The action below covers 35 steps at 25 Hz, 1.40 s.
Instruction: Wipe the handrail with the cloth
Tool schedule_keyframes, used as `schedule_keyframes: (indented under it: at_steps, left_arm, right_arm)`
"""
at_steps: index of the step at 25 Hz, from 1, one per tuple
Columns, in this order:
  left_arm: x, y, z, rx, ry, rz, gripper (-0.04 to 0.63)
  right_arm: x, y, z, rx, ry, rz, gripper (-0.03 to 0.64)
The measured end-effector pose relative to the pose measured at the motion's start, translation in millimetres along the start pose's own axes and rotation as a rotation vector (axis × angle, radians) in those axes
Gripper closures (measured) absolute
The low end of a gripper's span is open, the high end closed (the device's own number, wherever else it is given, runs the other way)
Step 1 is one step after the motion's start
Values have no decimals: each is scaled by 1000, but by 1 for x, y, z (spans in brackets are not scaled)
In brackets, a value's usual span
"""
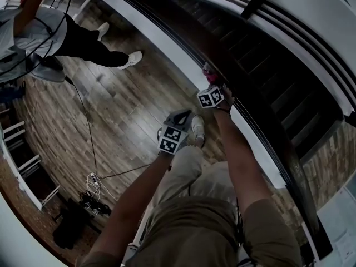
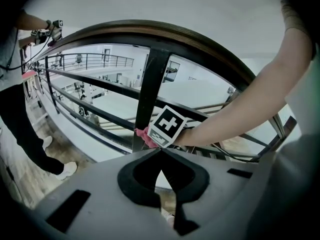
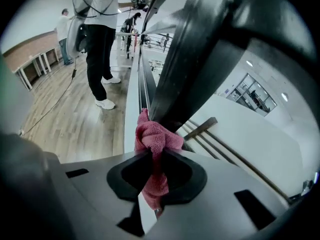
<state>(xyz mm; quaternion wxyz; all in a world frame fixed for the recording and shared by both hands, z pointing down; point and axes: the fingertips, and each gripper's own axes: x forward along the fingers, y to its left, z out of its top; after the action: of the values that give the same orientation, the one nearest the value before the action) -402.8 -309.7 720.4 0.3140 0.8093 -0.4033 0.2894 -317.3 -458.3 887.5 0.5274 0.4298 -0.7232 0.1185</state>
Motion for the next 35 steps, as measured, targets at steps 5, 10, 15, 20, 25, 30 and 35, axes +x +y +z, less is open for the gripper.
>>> schedule_keyframes:
  at_steps: [5, 10, 15, 20, 25, 30, 35]
  left_arm:
    - [7, -11, -13, 2, 7, -5, 577]
    - [16, -36, -25, 16, 26, -24, 577]
    - [33, -76, -35, 45, 52, -56, 577]
    - [46, -131, -39, 102, 80, -118, 577]
    - [58, -166, -41, 176, 100, -175, 577]
    - [58, -191, -49, 182, 99, -197, 577]
    - [49, -198, -63, 149, 116, -182, 577]
  right_arm:
    - [5, -1, -11, -21, -13, -4, 557]
    - [-5, -7, -38, 8, -35, 8, 557]
    - [-19, -18, -88, 16, -26, 4, 557]
    - [-38, -29, -143, 37, -6, 11, 557]
    - [-54, -24, -251, 161, 254, 58, 558]
    - [-102, -23, -247, -98, -15, -2, 558]
    - [-100, -30, -180, -66, -135, -81, 558]
